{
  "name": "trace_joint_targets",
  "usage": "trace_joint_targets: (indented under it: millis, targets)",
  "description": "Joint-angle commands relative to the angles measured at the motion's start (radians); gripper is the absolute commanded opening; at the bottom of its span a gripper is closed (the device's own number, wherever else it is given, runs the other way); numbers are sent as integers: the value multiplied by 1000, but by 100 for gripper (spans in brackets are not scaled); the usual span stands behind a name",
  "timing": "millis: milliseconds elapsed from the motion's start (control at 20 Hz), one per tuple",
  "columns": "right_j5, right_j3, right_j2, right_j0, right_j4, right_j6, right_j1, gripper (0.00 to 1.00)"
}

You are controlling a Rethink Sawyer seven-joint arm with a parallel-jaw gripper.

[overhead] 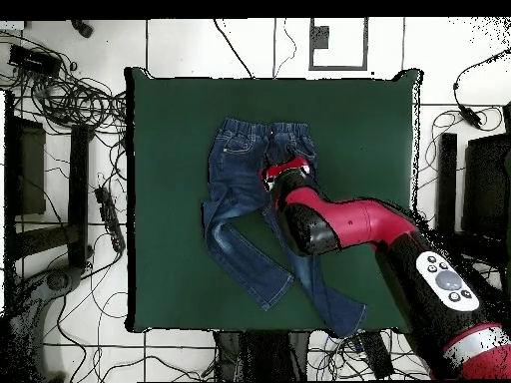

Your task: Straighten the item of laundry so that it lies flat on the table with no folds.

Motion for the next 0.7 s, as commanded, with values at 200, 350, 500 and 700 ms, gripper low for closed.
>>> trace_joint_targets:
  millis: [200,350,500,700]
  targets:
    - [-90,8,-73,75,-52,107,45,100]
    - [-28,-42,-132,118,-33,88,80,100]
    - [-12,-105,-204,178,-16,83,123,100]
    - [4,-140,-252,221,5,89,141,100]
